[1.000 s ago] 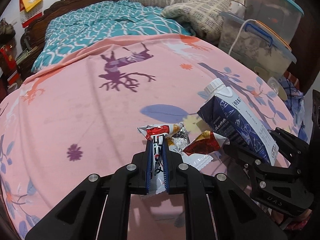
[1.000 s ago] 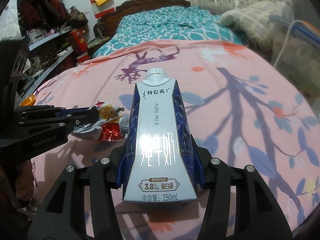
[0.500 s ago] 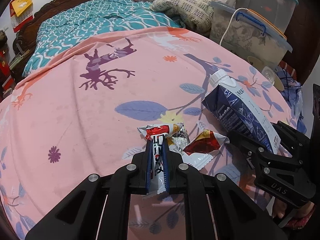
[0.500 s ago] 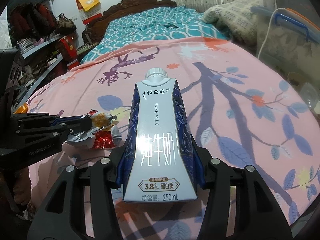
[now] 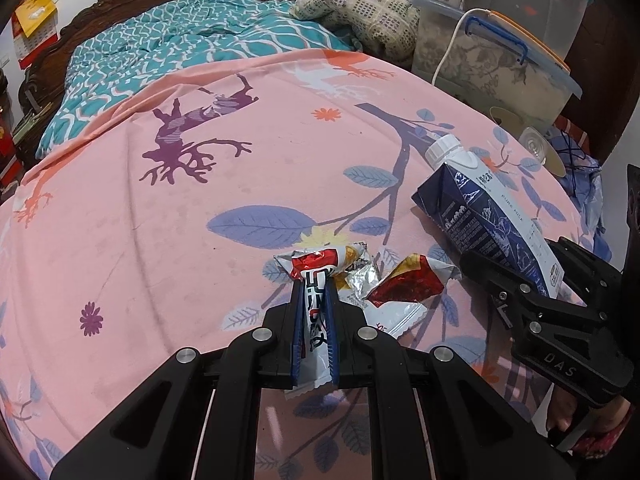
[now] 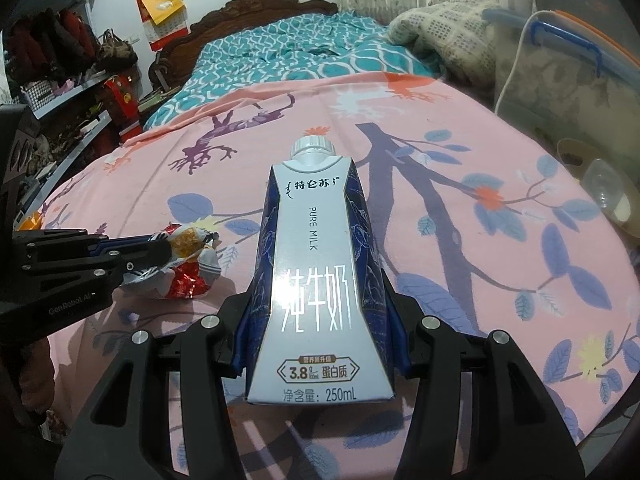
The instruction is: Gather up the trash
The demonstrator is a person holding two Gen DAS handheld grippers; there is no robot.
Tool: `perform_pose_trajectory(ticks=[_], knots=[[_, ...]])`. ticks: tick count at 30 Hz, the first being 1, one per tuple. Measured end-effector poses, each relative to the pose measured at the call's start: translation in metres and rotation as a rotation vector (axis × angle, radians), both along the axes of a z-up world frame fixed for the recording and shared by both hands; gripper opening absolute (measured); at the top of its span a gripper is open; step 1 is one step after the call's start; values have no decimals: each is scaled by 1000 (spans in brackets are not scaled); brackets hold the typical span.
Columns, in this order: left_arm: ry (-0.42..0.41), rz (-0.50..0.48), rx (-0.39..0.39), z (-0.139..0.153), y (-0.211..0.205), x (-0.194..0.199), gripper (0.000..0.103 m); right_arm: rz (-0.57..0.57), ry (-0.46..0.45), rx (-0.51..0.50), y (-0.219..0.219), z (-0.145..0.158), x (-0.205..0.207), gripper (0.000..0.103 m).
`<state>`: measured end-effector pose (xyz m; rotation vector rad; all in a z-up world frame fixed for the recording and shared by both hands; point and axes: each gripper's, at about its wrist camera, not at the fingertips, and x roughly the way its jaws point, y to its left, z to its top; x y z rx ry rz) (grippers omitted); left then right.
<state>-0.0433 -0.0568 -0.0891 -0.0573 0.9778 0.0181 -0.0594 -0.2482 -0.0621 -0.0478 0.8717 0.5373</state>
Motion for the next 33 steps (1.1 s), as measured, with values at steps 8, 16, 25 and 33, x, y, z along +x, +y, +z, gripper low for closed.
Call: perform_pose_trajectory(ticks=[8,16,25,33], knots=[[-3,-1,3,-2,0,0,10,3,-9,-14,1,-2,1,54],[-4,-3,8,-2,0,1,10,-1,-9,-16,1,-1,1,54],[-6,-27,15,-2,-8,14,10,-36,-13,-23,-9,-1,6,54],[-10,-61,63,0,-30,31,10,-94,-11,-16,-32,0,14,54]])
